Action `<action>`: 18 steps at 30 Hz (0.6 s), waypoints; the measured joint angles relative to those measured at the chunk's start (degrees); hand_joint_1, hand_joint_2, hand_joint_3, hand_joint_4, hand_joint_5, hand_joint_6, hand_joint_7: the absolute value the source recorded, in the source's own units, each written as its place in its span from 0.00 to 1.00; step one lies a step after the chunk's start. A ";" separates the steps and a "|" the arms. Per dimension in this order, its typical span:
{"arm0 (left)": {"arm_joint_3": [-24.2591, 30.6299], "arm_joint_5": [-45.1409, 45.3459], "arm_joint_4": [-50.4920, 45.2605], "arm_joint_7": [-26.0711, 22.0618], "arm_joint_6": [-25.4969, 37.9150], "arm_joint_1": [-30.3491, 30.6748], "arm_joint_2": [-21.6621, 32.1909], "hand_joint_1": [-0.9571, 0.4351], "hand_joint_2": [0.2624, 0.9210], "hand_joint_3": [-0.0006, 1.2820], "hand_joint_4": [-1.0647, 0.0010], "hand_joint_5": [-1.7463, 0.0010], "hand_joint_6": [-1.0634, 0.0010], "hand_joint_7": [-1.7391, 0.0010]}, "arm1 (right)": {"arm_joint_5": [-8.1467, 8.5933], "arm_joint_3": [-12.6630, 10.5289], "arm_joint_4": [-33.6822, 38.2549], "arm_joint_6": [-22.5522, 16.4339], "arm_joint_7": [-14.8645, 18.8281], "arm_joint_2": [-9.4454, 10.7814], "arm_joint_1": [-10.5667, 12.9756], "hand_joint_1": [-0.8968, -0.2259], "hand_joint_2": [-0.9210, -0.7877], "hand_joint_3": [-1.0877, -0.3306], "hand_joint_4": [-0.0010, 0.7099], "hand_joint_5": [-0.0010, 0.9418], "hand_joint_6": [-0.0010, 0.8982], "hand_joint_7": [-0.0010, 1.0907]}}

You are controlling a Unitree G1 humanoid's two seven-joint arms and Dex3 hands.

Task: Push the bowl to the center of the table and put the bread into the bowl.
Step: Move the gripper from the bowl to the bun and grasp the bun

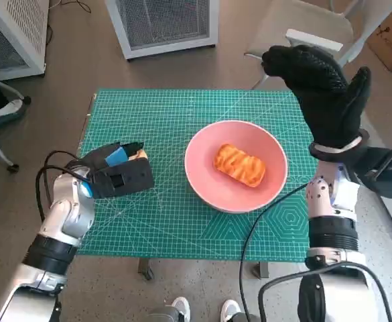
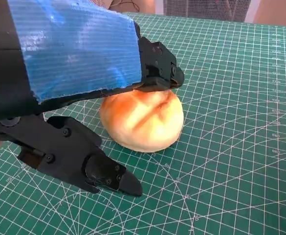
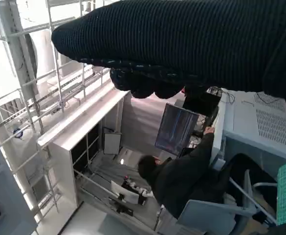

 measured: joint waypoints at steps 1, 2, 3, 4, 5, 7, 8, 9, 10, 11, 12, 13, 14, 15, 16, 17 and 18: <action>0.00 0.00 0.00 0.00 0.00 0.00 0.00 0.44 0.81 0.00 0.91 1.00 0.72 1.00 | 0.00 0.00 0.00 0.00 0.00 0.00 0.00 0.39 0.00 0.45 0.34 0.00 0.17 0.34; 0.00 0.00 0.01 0.00 0.00 0.00 0.00 0.44 0.81 0.00 0.91 1.00 0.72 1.00 | 0.00 0.00 0.00 0.00 0.00 0.00 0.00 0.39 0.00 0.45 0.34 0.00 0.17 0.34; 0.00 0.00 0.01 0.00 0.00 0.00 0.00 0.44 0.81 0.00 0.91 1.00 0.72 1.00 | 0.00 0.00 0.00 0.00 0.00 0.00 0.00 0.39 0.00 0.45 0.34 0.00 0.17 0.34; 0.00 0.00 0.01 0.00 0.00 0.00 0.00 0.44 0.81 0.00 0.91 1.00 0.72 1.00 | 0.00 0.00 0.00 0.00 0.00 0.00 0.00 0.39 0.00 0.45 0.34 0.00 0.17 0.34; 0.00 0.00 0.02 0.00 0.00 0.00 0.00 0.44 0.81 0.00 0.91 1.00 0.72 1.00 | 0.00 0.00 0.00 0.00 0.00 0.00 0.00 0.39 0.00 0.45 0.34 0.00 0.17 0.34; 0.00 0.00 0.02 0.00 0.00 0.00 0.00 0.44 0.81 0.00 0.91 1.00 0.72 1.00 | 0.00 0.00 0.00 0.00 0.00 0.00 0.00 0.39 0.00 0.45 0.34 0.00 0.17 0.34; 0.00 0.00 0.03 0.00 0.00 0.00 0.00 0.44 0.81 0.00 0.91 1.00 0.72 1.00 | 0.00 0.00 0.00 0.00 0.00 0.00 0.00 0.39 0.00 0.45 0.34 0.00 0.17 0.34; 0.00 0.00 0.03 0.00 0.00 0.00 0.00 0.44 0.81 0.00 0.91 1.00 0.72 1.00 | 0.00 0.00 0.00 0.00 0.00 0.00 0.00 0.39 0.00 0.45 0.34 0.00 0.17 0.34; 0.00 0.00 0.03 0.00 0.00 0.00 0.00 0.44 0.81 0.00 0.91 1.00 0.72 1.00 | 0.00 0.00 0.00 0.00 0.00 0.00 0.00 0.39 0.00 0.45 0.34 0.00 0.17 0.34; 0.00 0.00 0.03 0.00 0.00 0.00 -0.01 0.44 0.81 0.00 0.91 1.00 0.72 1.00 | 0.00 0.00 0.00 0.00 0.00 0.00 0.00 0.39 0.00 0.45 0.34 0.00 0.17 0.34; 0.00 0.00 0.03 0.00 0.00 0.00 -0.01 0.44 0.81 0.00 0.91 1.00 0.72 1.00 | 0.00 0.00 0.00 0.00 0.00 0.00 0.00 0.39 0.00 0.45 0.34 0.00 0.17 0.34; 0.00 0.00 0.04 0.00 0.00 0.00 -0.01 0.44 0.81 0.00 0.91 1.00 0.72 1.00 | 0.00 0.00 0.00 0.00 0.00 0.00 0.00 0.39 0.00 0.45 0.34 0.00 0.17 0.34; 0.00 0.00 0.04 0.00 0.00 0.00 -0.01 0.44 0.81 0.00 0.91 1.00 0.72 1.00 | 0.00 0.00 0.00 0.00 0.00 0.00 0.00 0.39 0.00 0.45 0.34 0.00 0.17 0.34; 0.00 0.00 0.04 0.00 0.00 0.00 -0.01 0.44 0.81 0.00 0.91 1.00 0.72 1.00 | 0.00 0.00 0.00 0.00 0.00 0.00 0.00 0.39 0.00 0.45 0.34 0.00 0.17 0.35; 0.00 0.00 0.04 0.00 0.00 0.00 -0.01 0.44 0.81 0.00 0.91 1.00 0.72 1.00 | 0.00 0.00 0.00 0.00 0.00 0.00 0.00 0.39 0.00 0.45 0.34 0.00 0.17 0.35; 0.00 0.00 0.04 0.00 0.00 0.00 -0.01 0.44 0.81 0.00 0.91 1.00 0.72 1.00 | 0.00 0.00 0.00 0.00 0.00 0.00 0.00 0.39 0.00 0.45 0.34 0.00 0.17 0.35; 0.00 0.00 0.04 0.00 0.00 0.00 -0.01 0.44 0.81 0.00 0.91 1.00 0.72 1.00 | 0.00 0.00 0.00 0.00 0.00 0.00 0.00 0.39 0.00 0.45 0.34 0.00 0.17 0.35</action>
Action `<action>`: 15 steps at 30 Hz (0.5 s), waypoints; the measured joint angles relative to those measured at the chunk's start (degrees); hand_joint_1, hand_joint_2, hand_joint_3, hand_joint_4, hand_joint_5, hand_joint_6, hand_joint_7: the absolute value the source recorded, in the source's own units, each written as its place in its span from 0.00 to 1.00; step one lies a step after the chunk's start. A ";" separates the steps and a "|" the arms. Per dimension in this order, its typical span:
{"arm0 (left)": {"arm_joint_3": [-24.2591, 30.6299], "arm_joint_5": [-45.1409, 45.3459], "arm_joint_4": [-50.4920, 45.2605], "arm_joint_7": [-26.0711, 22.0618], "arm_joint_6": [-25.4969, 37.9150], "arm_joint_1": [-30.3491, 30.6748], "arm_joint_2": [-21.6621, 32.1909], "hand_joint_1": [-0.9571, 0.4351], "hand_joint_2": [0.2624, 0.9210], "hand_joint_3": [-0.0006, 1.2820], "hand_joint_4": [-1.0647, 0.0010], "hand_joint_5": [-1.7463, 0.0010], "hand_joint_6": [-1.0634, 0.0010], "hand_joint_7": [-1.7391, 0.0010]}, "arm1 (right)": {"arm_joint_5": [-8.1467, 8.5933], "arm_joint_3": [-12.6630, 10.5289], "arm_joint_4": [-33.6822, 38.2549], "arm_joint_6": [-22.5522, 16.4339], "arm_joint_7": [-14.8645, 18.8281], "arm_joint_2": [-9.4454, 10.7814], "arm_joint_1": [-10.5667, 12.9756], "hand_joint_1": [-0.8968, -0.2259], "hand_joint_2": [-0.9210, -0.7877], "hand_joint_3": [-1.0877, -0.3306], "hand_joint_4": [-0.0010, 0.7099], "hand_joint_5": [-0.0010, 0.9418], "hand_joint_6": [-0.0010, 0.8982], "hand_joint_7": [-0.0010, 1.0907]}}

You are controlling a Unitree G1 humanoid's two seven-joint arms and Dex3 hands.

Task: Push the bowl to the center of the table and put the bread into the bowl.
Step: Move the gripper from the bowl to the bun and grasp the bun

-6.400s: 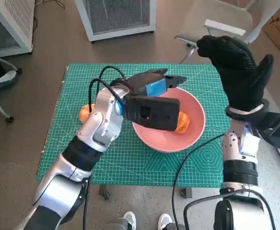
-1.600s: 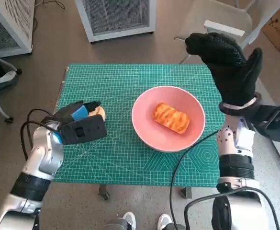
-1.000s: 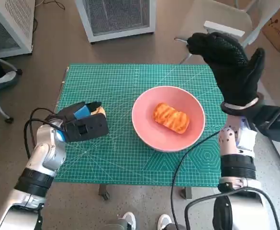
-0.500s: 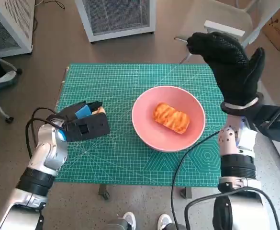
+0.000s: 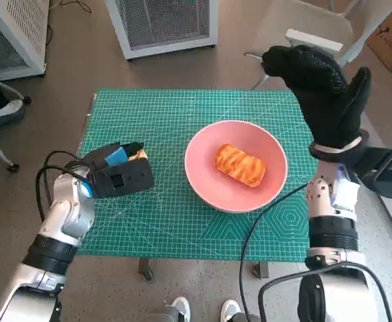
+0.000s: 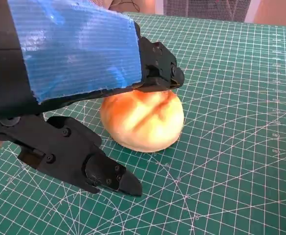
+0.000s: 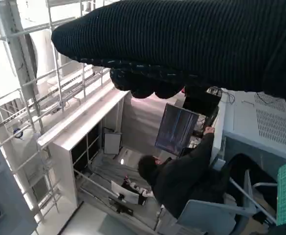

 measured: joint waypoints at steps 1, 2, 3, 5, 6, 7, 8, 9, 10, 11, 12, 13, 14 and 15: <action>0.00 0.00 0.00 0.00 0.00 0.00 0.00 0.44 0.81 0.00 0.91 1.00 0.72 1.00 | 0.00 0.00 0.00 0.00 0.00 0.00 0.00 0.39 0.00 0.45 0.34 0.00 0.17 0.35; 0.00 0.00 0.00 0.00 0.00 0.00 0.00 0.44 0.81 0.00 0.91 1.00 0.72 1.00 | 0.00 0.00 0.00 0.00 0.00 0.00 0.00 0.39 0.00 0.45 0.34 0.00 0.17 0.35; 0.00 0.00 0.00 0.00 0.00 0.00 0.00 0.44 0.81 0.00 0.91 1.00 0.72 1.00 | 0.00 0.00 0.00 0.00 0.00 0.00 0.00 0.39 0.00 0.45 0.34 0.00 0.17 0.35; 0.00 0.00 0.00 0.00 0.00 0.00 0.00 0.44 0.81 0.00 0.91 1.00 0.72 1.00 | 0.00 0.00 0.00 0.00 0.00 0.00 0.00 0.39 0.00 0.45 0.34 0.00 0.17 0.35; -0.03 0.01 0.23 0.20 -0.15 -0.10 -0.10 0.45 0.81 0.00 0.89 1.00 0.71 1.00 | 0.00 0.00 0.00 0.00 0.00 -0.02 0.01 0.39 0.00 0.45 0.34 0.00 0.17 0.35; -0.19 0.08 1.21 0.82 -0.53 -0.44 -0.41 0.47 0.80 0.00 0.87 0.99 0.69 0.99 | 0.00 0.00 0.00 0.01 0.00 -0.04 0.00 0.39 0.00 0.45 0.35 0.00 0.17 0.35; -0.42 0.16 2.20 1.67 -0.98 -0.91 -0.76 0.48 0.80 0.00 0.86 0.99 0.68 0.99 | 0.01 -0.03 -0.02 0.01 0.00 -0.10 0.00 0.38 0.00 0.45 0.35 0.01 0.17 0.35; -0.88 0.36 3.79 2.87 -1.72 -1.49 -1.30 0.49 0.80 0.00 0.84 0.99 0.67 0.99 | 0.02 -0.05 -0.04 0.01 0.00 -0.16 0.00 0.38 0.00 0.45 0.35 0.01 0.17 0.35; -1.35 0.71 5.33 4.18 -2.34 -2.04 -1.87 0.56 0.85 0.01 0.65 0.93 0.57 0.96 | 0.02 -0.04 -0.07 0.01 0.00 -0.17 -0.01 0.38 0.00 0.45 0.35 0.01 0.17 0.35; -1.99 1.24 7.07 5.56 -2.95 -2.57 -2.43 0.70 0.90 0.03 0.55 0.70 0.47 0.93 | 0.03 -0.03 -0.07 0.01 0.01 -0.17 -0.02 0.38 0.00 0.46 0.35 0.01 0.17 0.35; -2.76 2.13 8.94 7.40 -3.67 -3.20 -3.04 0.75 0.92 0.04 0.52 0.61 0.43 0.92 | 0.03 -0.02 -0.09 0.01 0.02 -0.17 -0.02 0.38 0.00 0.46 0.35 0.01 0.17 0.35; -3.82 3.16 11.15 9.44 -4.52 -3.91 -3.54 0.73 0.95 0.06 0.49 0.50 0.43 0.70 | 0.01 0.05 -0.14 0.01 0.08 -0.13 -0.02 0.38 0.00 0.46 0.36 0.01 0.17 0.35; -4.60 4.02 12.92 11.28 -5.23 -4.49 -4.03 0.71 0.97 0.07 0.47 0.42 0.44 0.55 | 0.02 0.10 -0.17 0.01 0.15 -0.08 -0.03 0.38 0.00 0.46 0.36 0.01 0.18 0.35; -5.32 4.82 14.53 12.74 -5.90 -4.99 -4.41 0.71 0.97 0.08 0.45 0.39 0.45 0.51 | 0.02 0.11 -0.17 0.01 0.19 -0.07 -0.02 0.38 0.00 0.46 0.36 0.01 0.18 0.36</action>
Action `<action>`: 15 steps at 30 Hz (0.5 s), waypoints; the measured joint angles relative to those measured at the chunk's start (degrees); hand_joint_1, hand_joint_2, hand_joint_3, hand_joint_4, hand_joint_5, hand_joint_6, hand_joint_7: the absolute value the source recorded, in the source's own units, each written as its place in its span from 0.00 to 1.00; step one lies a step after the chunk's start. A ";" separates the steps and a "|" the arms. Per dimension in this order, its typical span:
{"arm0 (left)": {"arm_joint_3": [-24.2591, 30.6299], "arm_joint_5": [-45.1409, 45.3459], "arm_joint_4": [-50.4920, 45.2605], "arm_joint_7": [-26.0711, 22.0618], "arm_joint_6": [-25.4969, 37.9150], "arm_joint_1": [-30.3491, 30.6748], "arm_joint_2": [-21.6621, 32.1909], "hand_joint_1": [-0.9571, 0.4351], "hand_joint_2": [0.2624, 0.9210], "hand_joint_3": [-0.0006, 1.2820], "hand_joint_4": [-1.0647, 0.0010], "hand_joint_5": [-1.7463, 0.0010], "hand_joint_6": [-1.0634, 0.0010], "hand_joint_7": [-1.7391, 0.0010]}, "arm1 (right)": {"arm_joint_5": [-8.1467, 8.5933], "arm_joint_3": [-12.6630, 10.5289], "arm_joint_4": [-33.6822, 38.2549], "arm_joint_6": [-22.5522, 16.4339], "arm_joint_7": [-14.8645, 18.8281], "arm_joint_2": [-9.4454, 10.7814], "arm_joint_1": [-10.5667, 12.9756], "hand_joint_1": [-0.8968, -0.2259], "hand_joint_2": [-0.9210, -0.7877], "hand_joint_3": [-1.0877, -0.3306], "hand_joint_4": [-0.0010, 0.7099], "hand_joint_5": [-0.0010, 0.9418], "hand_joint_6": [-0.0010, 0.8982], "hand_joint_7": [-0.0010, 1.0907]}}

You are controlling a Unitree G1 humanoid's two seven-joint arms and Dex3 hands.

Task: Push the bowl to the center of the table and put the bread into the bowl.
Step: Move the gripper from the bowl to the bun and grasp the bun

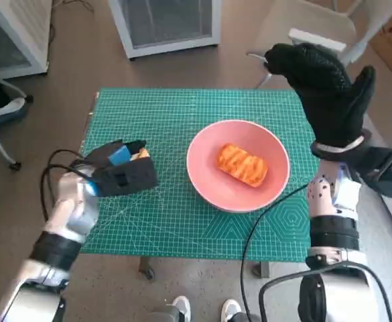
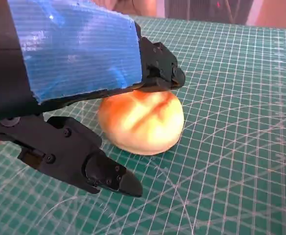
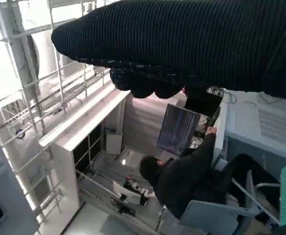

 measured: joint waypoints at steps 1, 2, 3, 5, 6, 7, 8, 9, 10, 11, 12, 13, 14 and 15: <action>-0.71 0.63 1.60 1.68 -0.78 -0.56 -0.33 0.70 0.98 0.08 0.44 0.33 0.44 0.47 | 0.01 -0.03 0.00 0.00 0.03 -0.01 0.01 0.38 0.00 0.46 0.36 0.01 0.18 0.36; -1.19 1.11 3.02 3.01 -1.50 -1.01 -0.49 0.70 0.99 0.08 0.43 0.29 0.43 0.44 | 0.04 -0.05 0.00 0.01 0.06 -0.01 0.01 0.38 0.00 0.46 0.36 0.01 0.18 0.36; -1.55 1.60 4.10 3.98 -2.09 -1.37 -0.56 0.70 0.99 0.08 0.43 0.28 0.42 0.43 | 0.07 -0.07 -0.01 0.01 0.08 -0.02 0.01 0.38 0.00 0.46 0.36 0.01 0.18 0.36; -2.19 2.17 6.33 5.83 -3.45 -2.29 -0.63 0.69 1.00 0.08 0.43 0.25 0.41 0.41 | 0.14 -0.12 -0.06 0.04 0.14 -0.07 0.03 0.39 0.00 0.46 0.36 0.01 0.18 0.36; -2.43 2.30 7.35 6.53 -4.04 -2.80 -0.64 0.69 1.00 0.08 0.43 0.24 0.41 0.40 | 0.16 -0.16 -0.12 0.08 0.15 -0.09 0.04 0.39 0.00 0.46 0.36 0.01 0.18 0.36; -2.58 2.36 8.04 7.01 -4.50 -3.21 -0.65 0.69 1.00 0.08 0.43 0.24 0.40 0.40 | 0.18 -0.22 -0.18 0.09 0.16 -0.11 0.05 0.39 0.00 0.46 0.36 0.01 0.18 0.36; -2.69 2.38 8.69 7.35 -4.86 -3.54 -0.65 0.69 1.00 0.08 0.44 0.24 0.40 0.39 | 0.20 -0.24 -0.23 0.10 0.16 -0.12 0.05 0.39 0.00 0.46 0.36 0.01 0.18 0.36; -2.77 2.39 9.28 7.64 -5.15 -3.85 -0.69 0.69 1.00 0.08 0.44 0.23 0.40 0.39 | 0.21 -0.27 -0.28 0.12 0.16 -0.13 0.06 0.39 0.00 0.46 0.36 0.01 0.18 0.36; -2.85 2.39 9.77 7.80 -5.36 -4.11 -0.72 0.69 1.00 0.08 0.43 0.23 0.40 0.39 | 0.21 -0.28 -0.34 0.16 0.16 -0.13 0.07 0.39 0.00 0.46 0.36 0.01 0.18 0.36; -2.92 2.38 10.22 7.90 -5.53 -4.37 -0.78 0.69 1.00 0.08 0.43 0.23 0.40 0.39 | 0.21 -0.29 -0.42 0.20 0.16 -0.13 0.07 0.39 0.00 0.46 0.36 0.01 0.18 0.36; -2.98 2.38 10.66 8.02 -5.69 -4.61 -0.83 0.69 1.00 0.08 0.43 0.23 0.40 0.39 | 0.21 -0.29 -0.48 0.26 0.16 -0.12 0.08 0.39 0.00 0.46 0.36 0.01 0.18 0.36; -2.99 2.37 11.07 8.10 -5.80 -4.82 -0.90 0.69 1.00 0.08 0.43 0.23 0.40 0.39 | 0.21 -0.29 -0.52 0.30 0.16 -0.13 0.08 0.39 0.00 0.46 0.36 0.01 0.18 0.36; -3.00 2.36 11.32 8.14 -5.92 -4.94 -0.92 0.69 1.00 0.08 0.43 0.23 0.40 0.38 | 0.21 -0.29 -0.55 0.32 0.16 -0.12 0.08 0.39 0.00 0.46 0.36 0.01 0.18 0.36; -2.99 2.33 11.53 8.19 -6.05 -5.03 -0.94 0.69 1.00 0.08 0.43 0.23 0.40 0.38 | 0.21 -0.30 -0.58 0.34 0.16 -0.12 0.09 0.39 0.00 0.46 0.36 0.01 0.18 0.36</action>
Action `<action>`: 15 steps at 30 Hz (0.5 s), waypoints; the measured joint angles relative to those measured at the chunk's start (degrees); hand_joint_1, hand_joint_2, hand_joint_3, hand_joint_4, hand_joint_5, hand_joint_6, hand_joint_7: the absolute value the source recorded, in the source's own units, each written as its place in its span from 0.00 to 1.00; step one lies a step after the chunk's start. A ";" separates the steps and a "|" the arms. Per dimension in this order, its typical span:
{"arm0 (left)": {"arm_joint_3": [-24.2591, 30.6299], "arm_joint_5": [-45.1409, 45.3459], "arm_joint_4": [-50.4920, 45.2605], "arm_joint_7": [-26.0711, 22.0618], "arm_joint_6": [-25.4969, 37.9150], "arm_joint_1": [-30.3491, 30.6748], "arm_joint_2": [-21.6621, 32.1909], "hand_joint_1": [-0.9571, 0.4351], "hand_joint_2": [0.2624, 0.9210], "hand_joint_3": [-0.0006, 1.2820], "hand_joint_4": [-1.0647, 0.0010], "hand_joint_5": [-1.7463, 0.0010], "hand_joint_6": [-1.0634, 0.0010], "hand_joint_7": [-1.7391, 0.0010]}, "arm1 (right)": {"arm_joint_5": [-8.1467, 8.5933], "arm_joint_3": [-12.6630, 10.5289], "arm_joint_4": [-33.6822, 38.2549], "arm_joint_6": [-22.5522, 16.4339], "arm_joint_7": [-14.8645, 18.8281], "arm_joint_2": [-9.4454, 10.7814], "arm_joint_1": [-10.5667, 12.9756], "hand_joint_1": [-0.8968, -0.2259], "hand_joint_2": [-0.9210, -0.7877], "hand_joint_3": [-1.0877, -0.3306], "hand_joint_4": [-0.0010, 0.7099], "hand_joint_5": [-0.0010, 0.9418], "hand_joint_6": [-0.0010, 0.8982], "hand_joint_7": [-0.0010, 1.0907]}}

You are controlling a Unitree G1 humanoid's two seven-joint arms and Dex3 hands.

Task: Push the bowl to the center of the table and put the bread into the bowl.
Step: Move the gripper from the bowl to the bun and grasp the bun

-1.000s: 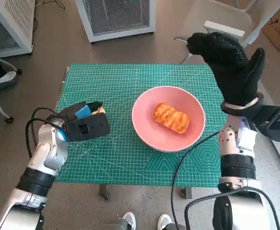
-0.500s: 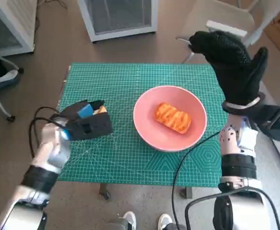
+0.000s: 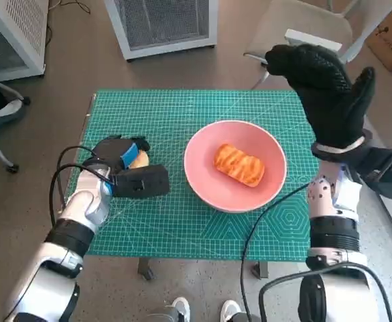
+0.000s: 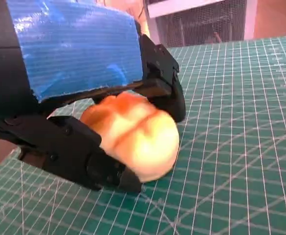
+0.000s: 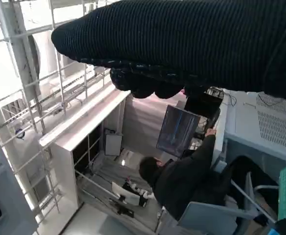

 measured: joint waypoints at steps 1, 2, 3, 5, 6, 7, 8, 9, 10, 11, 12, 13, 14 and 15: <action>0.00 -0.04 0.12 0.01 -0.13 -0.06 -0.01 0.69 1.00 0.08 0.43 0.23 0.41 0.38 | 0.00 0.00 -0.03 0.01 0.00 0.00 0.00 0.38 0.00 0.46 0.36 0.01 0.18 0.36; 0.00 -0.09 0.21 0.01 -0.22 -0.11 -0.02 0.69 1.00 0.09 0.43 0.23 0.41 0.38 | 0.00 0.00 -0.05 0.02 0.00 0.00 0.01 0.38 0.00 0.46 0.36 0.01 0.18 0.36; 0.01 -0.15 0.27 0.00 -0.30 -0.13 -0.03 0.69 1.00 0.09 0.43 0.23 0.41 0.38 | 0.00 0.00 -0.07 0.04 0.01 0.00 0.01 0.38 0.00 0.46 0.36 0.01 0.18 0.36; 0.04 -0.30 0.34 -0.05 -0.45 -0.13 -0.03 0.69 1.00 0.09 0.43 0.23 0.41 0.38 | 0.00 -0.04 -0.08 0.06 0.03 0.00 0.02 0.38 0.00 0.46 0.36 0.01 0.18 0.36; 0.05 -0.38 0.35 -0.09 -0.48 -0.13 -0.03 0.69 1.00 0.09 0.43 0.23 0.41 0.38 | 0.00 -0.06 -0.08 0.07 0.06 0.00 0.02 0.38 0.00 0.46 0.36 0.01 0.18 0.36; 0.08 -0.49 0.37 -0.18 -0.52 -0.13 -0.03 0.69 1.00 0.09 0.43 0.23 0.41 0.38 | 0.00 -0.08 -0.08 0.08 0.10 0.00 0.03 0.38 0.00 0.46 0.36 0.01 0.18 0.36; 0.10 -0.61 0.39 -0.22 -0.54 -0.13 -0.03 0.69 1.00 0.09 0.43 0.23 0.42 0.37 | 0.00 -0.09 -0.08 0.09 0.12 0.00 0.03 0.38 0.00 0.46 0.36 0.01 0.18 0.36; 0.11 -0.66 0.41 -0.25 -0.56 -0.13 -0.03 0.69 1.00 0.09 0.43 0.23 0.42 0.37 | 0.01 -0.09 -0.08 0.09 0.13 0.00 0.04 0.38 0.00 0.46 0.36 0.01 0.18 0.36; 0.12 -0.71 0.42 -0.28 -0.57 -0.13 -0.03 0.69 1.00 0.09 0.43 0.23 0.42 0.37 | 0.01 -0.10 -0.08 0.09 0.13 0.00 0.04 0.38 0.00 0.46 0.36 0.01 0.18 0.36; 0.12 -0.73 0.43 -0.30 -0.57 -0.13 -0.03 0.69 1.00 0.09 0.43 0.23 0.42 0.37 | 0.01 -0.10 -0.08 0.10 0.14 0.00 0.04 0.38 0.00 0.46 0.36 0.01 0.18 0.36; 0.12 -0.78 0.43 -0.33 -0.58 -0.13 -0.03 0.69 1.00 0.09 0.43 0.23 0.42 0.37 | 0.00 -0.10 -0.08 0.11 0.14 0.00 0.04 0.38 0.00 0.46 0.36 0.01 0.17 0.36; 0.12 -0.82 0.44 -0.36 -0.59 -0.12 -0.03 0.69 1.00 0.09 0.43 0.23 0.42 0.37 | 0.00 -0.10 -0.08 0.13 0.14 0.01 0.04 0.38 0.00 0.46 0.36 0.00 0.17 0.36; 0.13 -0.86 0.44 -0.38 -0.59 -0.12 -0.03 0.69 1.00 0.09 0.43 0.23 0.42 0.37 | 0.00 -0.10 -0.08 0.14 0.14 0.01 0.05 0.38 0.00 0.46 0.36 0.00 0.17 0.36; 0.13 -0.88 0.44 -0.40 -0.59 -0.12 -0.03 0.69 1.00 0.09 0.43 0.23 0.42 0.37 | 0.00 -0.10 -0.08 0.16 0.15 0.01 0.05 0.38 0.00 0.46 0.36 0.00 0.17 0.36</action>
